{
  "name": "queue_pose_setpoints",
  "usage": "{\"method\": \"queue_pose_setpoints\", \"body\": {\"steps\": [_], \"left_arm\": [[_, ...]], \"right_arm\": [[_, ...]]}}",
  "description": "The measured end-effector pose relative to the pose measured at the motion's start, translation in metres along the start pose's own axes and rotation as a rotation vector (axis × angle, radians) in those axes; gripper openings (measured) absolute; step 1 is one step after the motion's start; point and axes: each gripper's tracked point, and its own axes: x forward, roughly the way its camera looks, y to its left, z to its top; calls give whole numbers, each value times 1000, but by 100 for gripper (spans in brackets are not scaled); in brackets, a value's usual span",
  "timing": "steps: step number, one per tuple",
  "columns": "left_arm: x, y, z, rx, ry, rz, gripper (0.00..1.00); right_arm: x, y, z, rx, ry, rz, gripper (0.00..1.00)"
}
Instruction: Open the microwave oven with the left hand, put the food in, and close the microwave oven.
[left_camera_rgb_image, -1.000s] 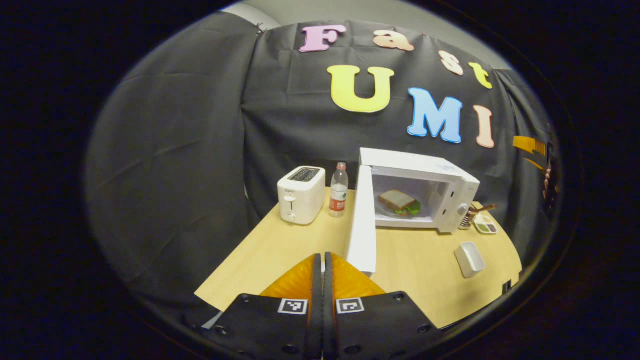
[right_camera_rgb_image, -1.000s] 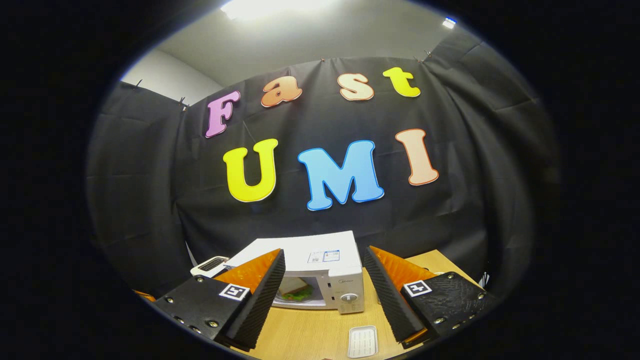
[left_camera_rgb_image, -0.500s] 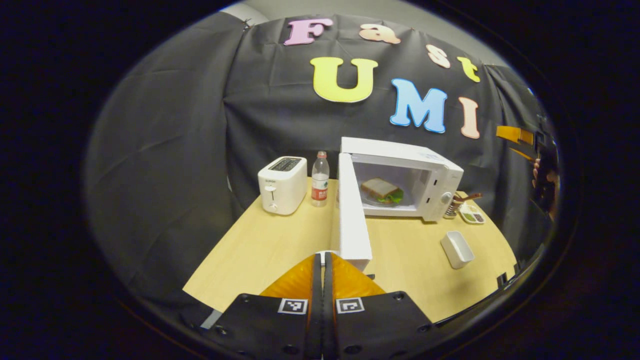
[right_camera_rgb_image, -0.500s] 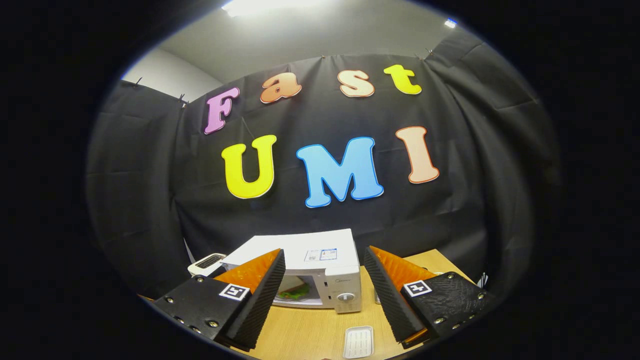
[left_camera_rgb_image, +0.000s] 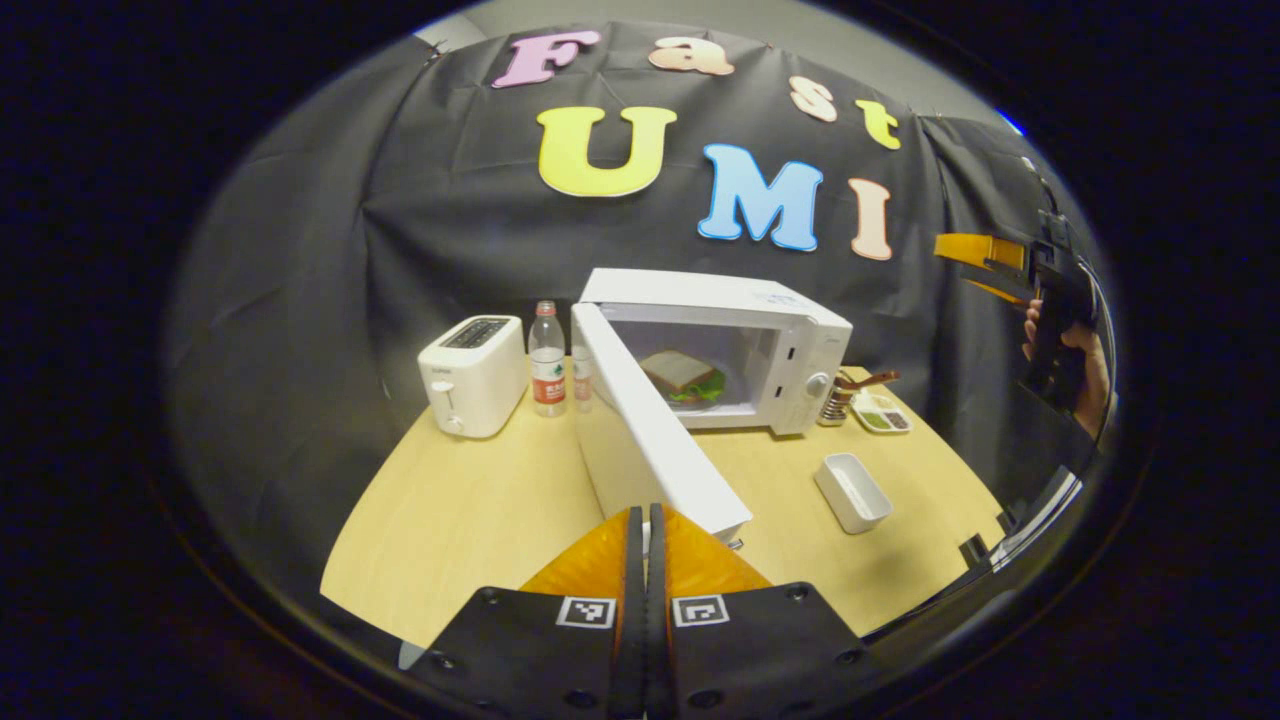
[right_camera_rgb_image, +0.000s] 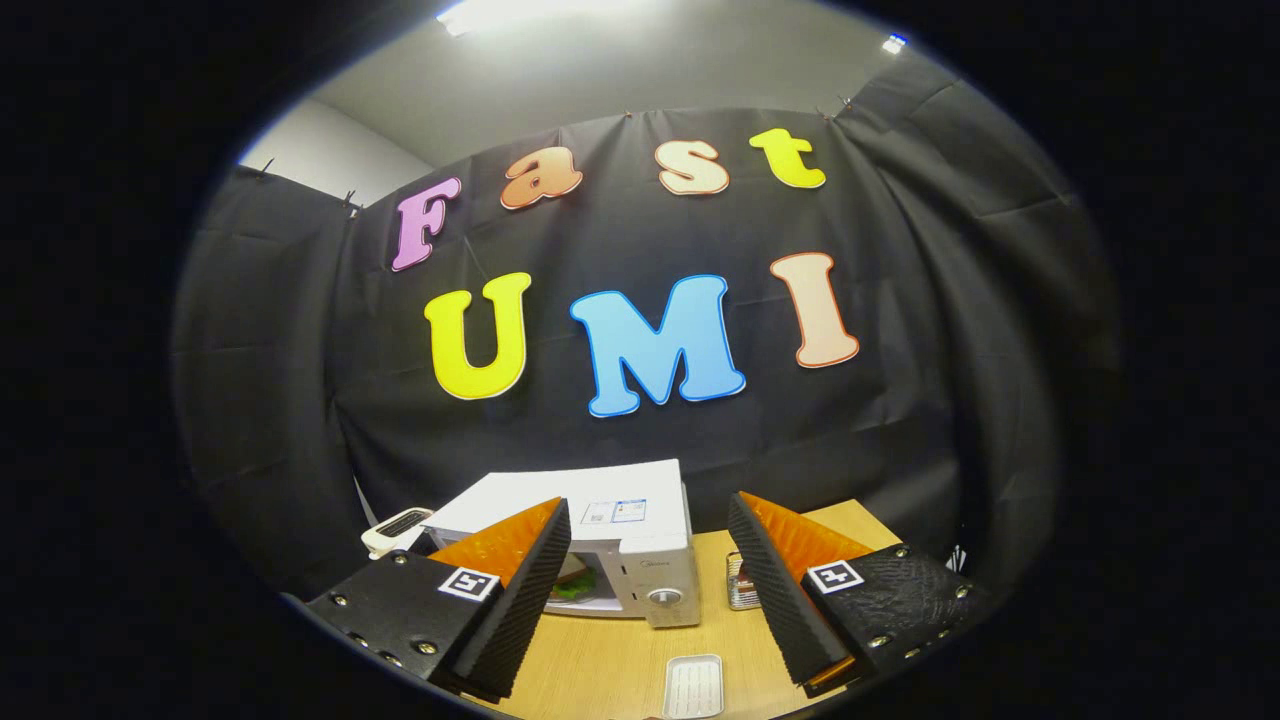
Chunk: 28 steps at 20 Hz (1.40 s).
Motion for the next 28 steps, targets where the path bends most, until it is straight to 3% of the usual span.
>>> {"method": "queue_pose_setpoints", "body": {"steps": [7, 14, 20, 28], "left_arm": [[34, -55, 16, 22, -6, -122, 5], [64, -98, 32, 25, -19, -217, 9], [90, -123, 46, -5, -29, -265, 5], [128, -148, 55, -24, -15, -325, 7]], "right_arm": [[-4, -29, 13, -32, -24, -48, 96], [-17, -48, 11, -53, -37, -98, 96], [-30, -58, 25, -98, -83, -129, 96], [-41, -73, 26, -100, -86, -169, 96]]}}
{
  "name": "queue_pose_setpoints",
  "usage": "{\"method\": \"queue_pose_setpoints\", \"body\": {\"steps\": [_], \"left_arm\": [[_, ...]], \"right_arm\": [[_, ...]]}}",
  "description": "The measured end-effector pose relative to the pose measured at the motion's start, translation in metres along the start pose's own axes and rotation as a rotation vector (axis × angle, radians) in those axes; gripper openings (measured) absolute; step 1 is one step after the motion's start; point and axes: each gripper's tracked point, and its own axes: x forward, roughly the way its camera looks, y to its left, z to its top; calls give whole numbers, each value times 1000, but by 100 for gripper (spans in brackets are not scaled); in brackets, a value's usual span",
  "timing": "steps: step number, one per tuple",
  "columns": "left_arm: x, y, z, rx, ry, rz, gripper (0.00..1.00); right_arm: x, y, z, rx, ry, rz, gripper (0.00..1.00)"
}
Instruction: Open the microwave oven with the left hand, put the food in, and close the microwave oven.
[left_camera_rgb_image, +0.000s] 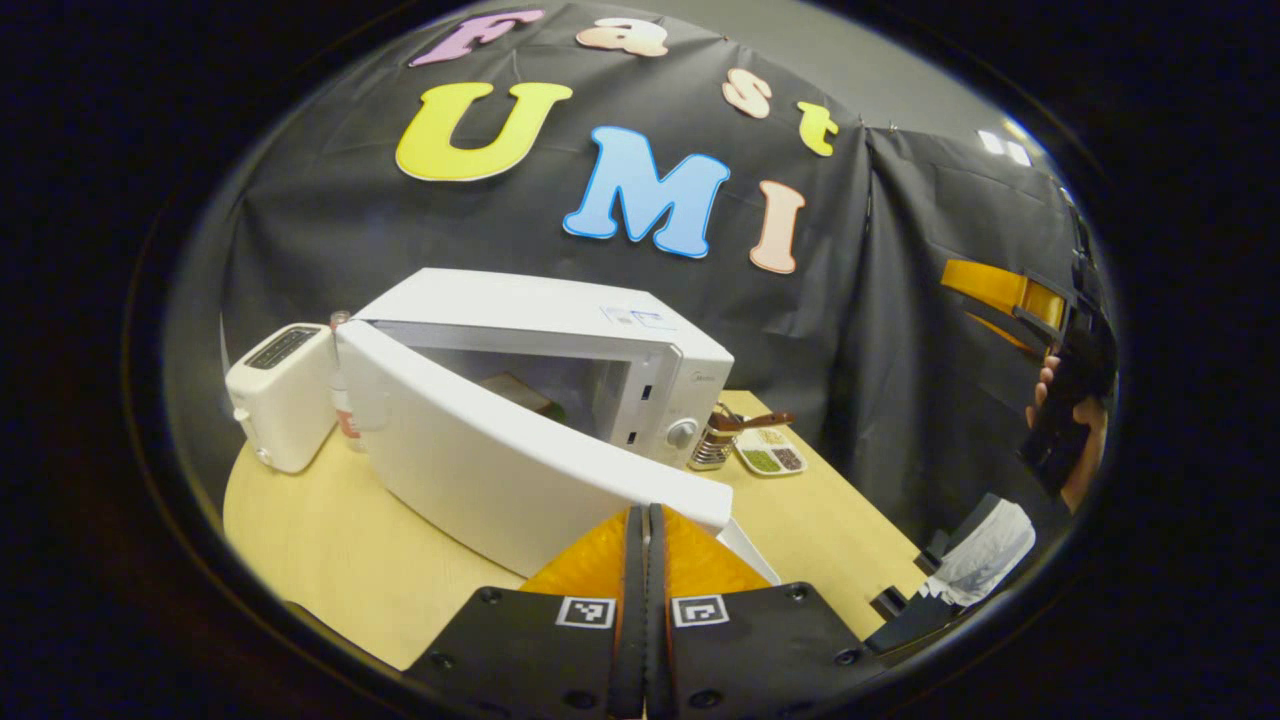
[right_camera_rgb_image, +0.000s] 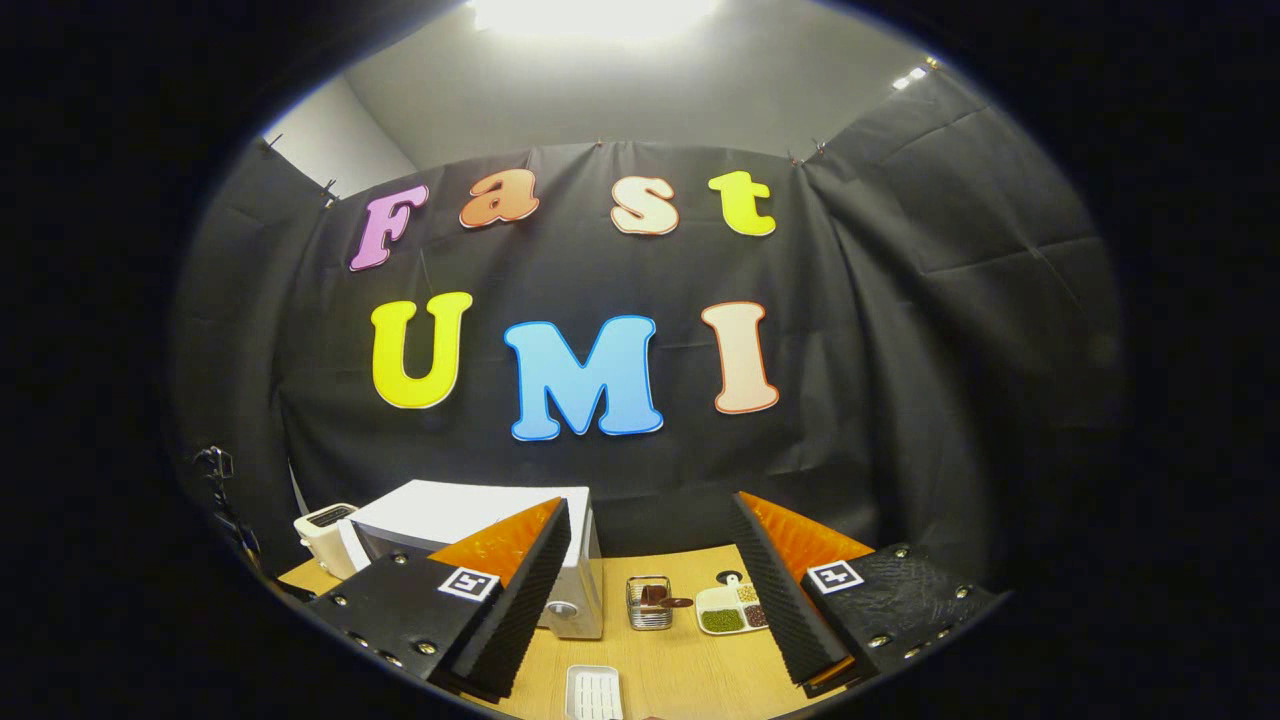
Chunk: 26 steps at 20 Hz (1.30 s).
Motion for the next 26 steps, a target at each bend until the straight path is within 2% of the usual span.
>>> {"method": "queue_pose_setpoints", "body": {"steps": [4, 7, 8, 11, 22, 26], "left_arm": [[19, 5, 5, 33, 14, -6, 9], [34, 6, 8, 79, 25, -4, 7], [39, 6, 9, 86, 30, -5, 9], [54, 6, 14, 91, 35, 4, 7], [117, 3, 42, -13, 26, 39, 7], [139, 5, 50, -94, 22, 60, 7]], "right_arm": [[0, -10, -1, 14, 5, -20, 96], [1, -16, -4, 17, 10, -30, 96], [1, -17, -5, 19, 13, -34, 96], [3, -22, -8, 25, 22, -42, 96], [8, -52, -19, 43, 46, -97, 96], [12, -64, -25, 49, 66, -112, 96]]}}
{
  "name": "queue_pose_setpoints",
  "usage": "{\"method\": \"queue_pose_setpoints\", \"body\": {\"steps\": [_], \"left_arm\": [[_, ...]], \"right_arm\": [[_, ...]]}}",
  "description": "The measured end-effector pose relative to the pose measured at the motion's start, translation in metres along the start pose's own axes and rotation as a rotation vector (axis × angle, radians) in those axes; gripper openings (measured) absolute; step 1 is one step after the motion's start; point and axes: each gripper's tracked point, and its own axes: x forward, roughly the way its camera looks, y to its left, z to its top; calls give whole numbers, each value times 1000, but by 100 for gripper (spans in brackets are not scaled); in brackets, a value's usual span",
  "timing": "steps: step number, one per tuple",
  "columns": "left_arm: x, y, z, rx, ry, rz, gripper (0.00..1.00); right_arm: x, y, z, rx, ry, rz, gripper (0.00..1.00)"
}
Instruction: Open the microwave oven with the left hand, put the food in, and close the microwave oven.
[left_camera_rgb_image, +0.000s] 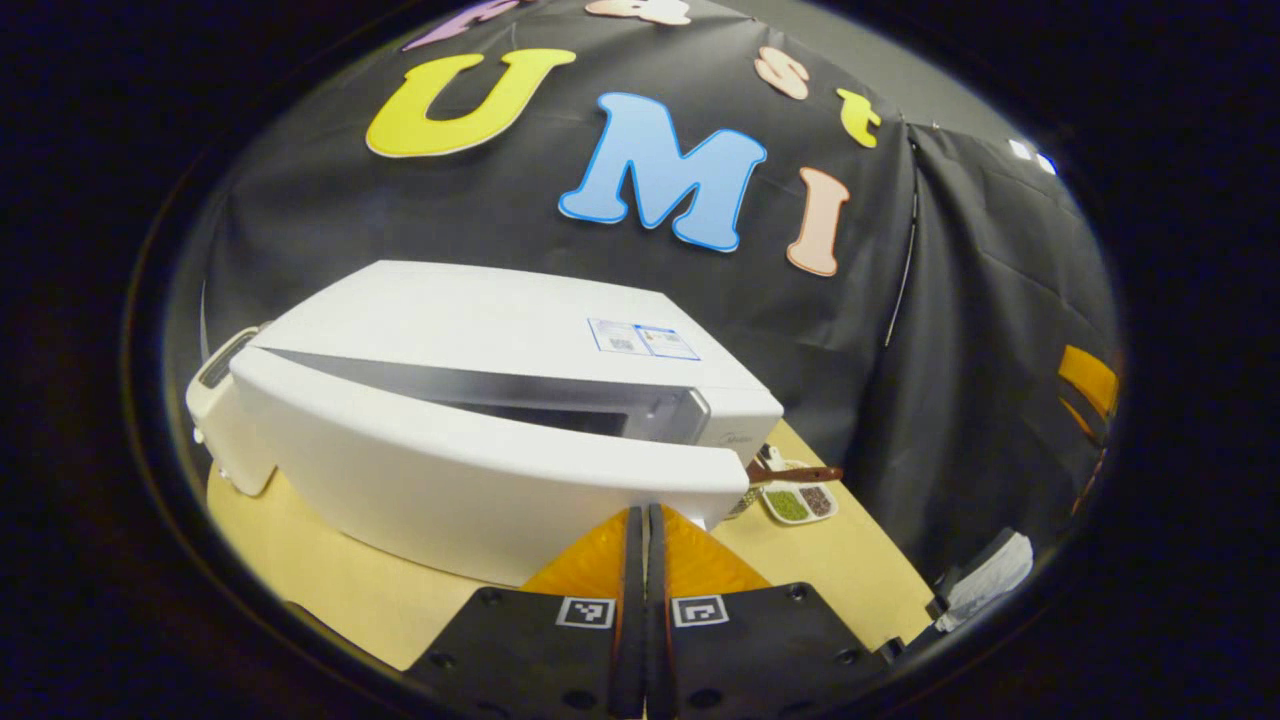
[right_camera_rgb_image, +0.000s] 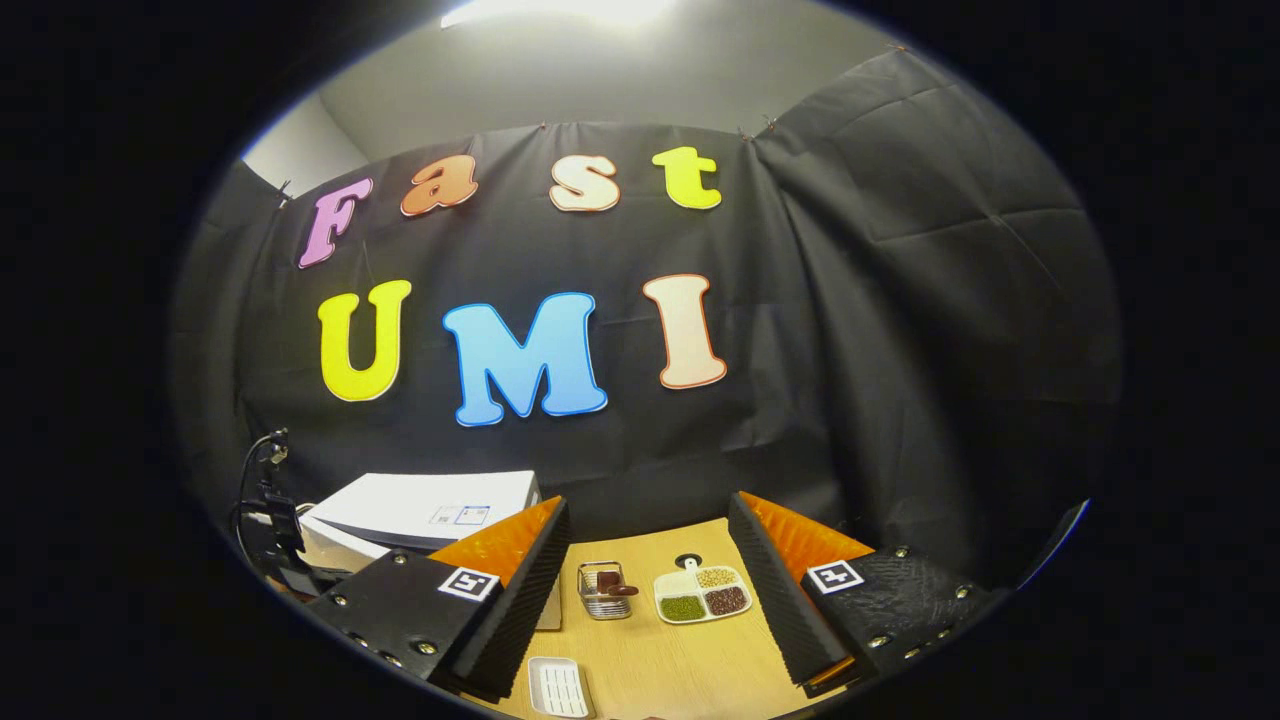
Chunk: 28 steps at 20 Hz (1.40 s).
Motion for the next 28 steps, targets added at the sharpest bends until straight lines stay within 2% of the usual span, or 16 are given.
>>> {"method": "queue_pose_setpoints", "body": {"steps": [9, 18, 21, 23, 25, 28], "left_arm": [[36, 2, 15, -75, -19, 52, 7], [39, 4, 19, 1, -30, 92, 7], [48, 3, 24, -14, -35, 99, 7], [47, 2, 26, 42, -43, 105, 7], [45, 1, 25, 52, -45, 113, 7], [25, -4, 49, 67, -113, 146, 7]], "right_arm": [[14, -32, 0, -2, 8, -25, 96], [32, -37, -4, 9, 24, 37, 96], [33, -40, -6, -7, 35, 57, 96], [30, -44, -4, -19, 29, 60, 96], [29, -45, -5, -20, 32, 69, 96], [27, -39, -6, -19, 31, 99, 96]]}}
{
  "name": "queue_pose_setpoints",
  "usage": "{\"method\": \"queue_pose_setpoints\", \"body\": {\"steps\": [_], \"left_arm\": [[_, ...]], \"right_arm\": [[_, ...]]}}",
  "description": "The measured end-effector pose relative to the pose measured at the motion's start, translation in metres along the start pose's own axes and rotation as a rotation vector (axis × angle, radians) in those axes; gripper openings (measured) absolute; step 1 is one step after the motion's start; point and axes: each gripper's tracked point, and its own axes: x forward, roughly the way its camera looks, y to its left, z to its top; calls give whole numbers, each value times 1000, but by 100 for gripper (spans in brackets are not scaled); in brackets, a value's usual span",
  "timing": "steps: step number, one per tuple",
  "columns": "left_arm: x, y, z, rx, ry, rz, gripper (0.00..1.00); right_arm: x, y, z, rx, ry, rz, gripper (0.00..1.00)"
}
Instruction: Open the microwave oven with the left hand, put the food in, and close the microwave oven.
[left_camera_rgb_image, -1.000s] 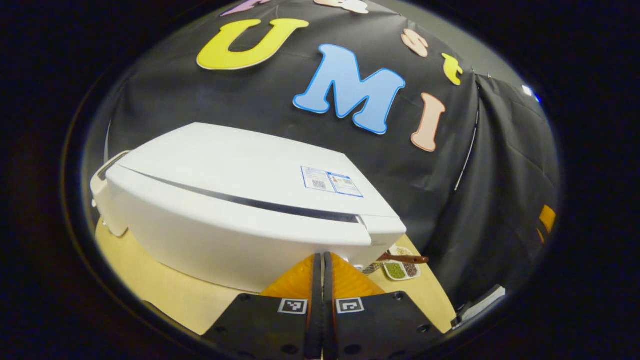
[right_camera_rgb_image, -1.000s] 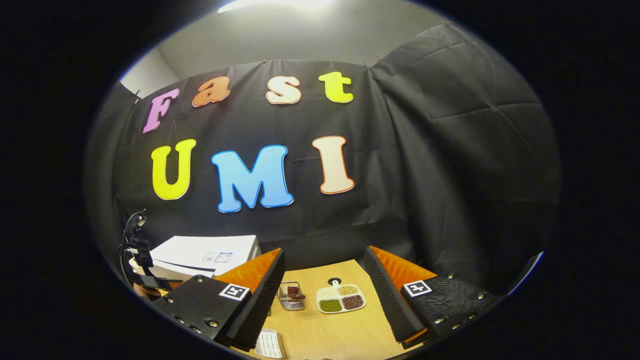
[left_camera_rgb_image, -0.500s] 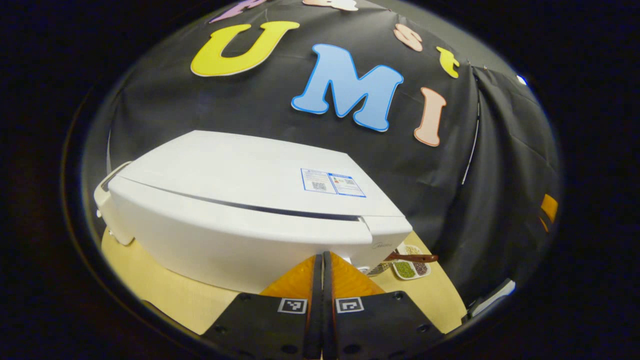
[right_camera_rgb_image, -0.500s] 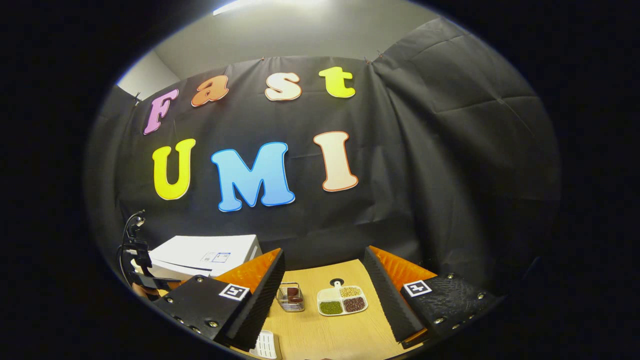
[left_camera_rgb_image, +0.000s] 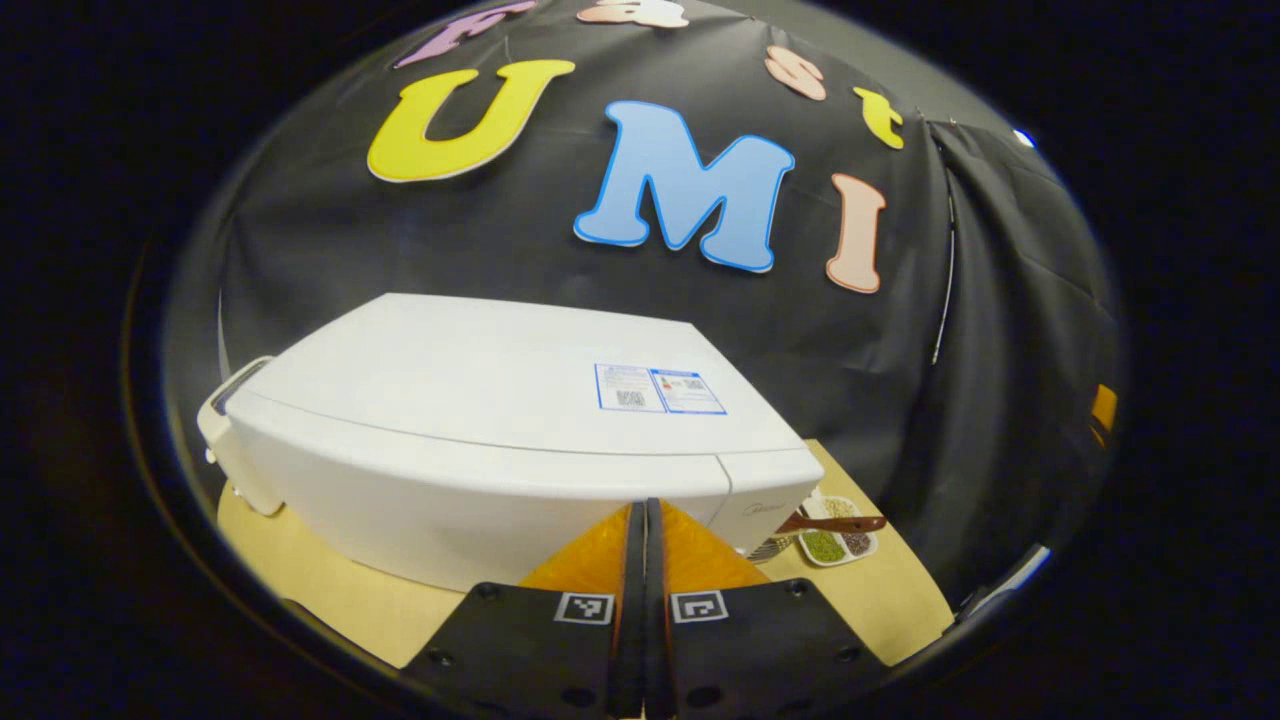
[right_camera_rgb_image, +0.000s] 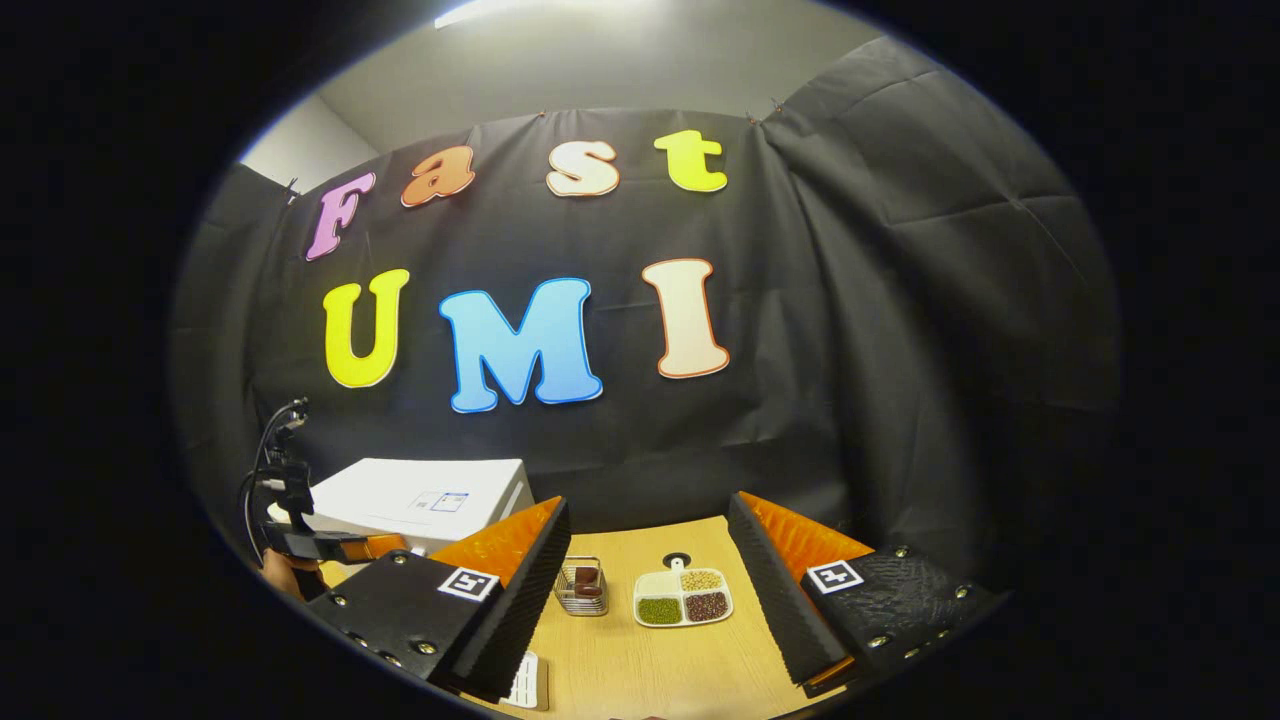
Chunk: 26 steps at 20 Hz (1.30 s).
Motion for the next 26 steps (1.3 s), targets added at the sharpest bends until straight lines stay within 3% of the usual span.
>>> {"method": "queue_pose_setpoints", "body": {"steps": [4, 7, 11, 17, 26], "left_arm": [[-82, -3, 76, 106, -188, 74, 7], [-167, -14, 134, 129, -356, 117, 9], [-252, -17, 172, 158, -491, 143, 94], [-290, 4, 179, 118, -449, 68, 96], [-335, 28, 187, 130, -490, -36, 96]], "right_arm": [[2, 21, 18, 14, -31, 76, 96], [4, 39, 38, 15, -28, 111, 96], [-9, 67, 69, 13, -46, 132, 96], [-50, 109, 99, 2, -115, 93, 96], [-98, 158, 95, -52, -115, 50, 96]]}}
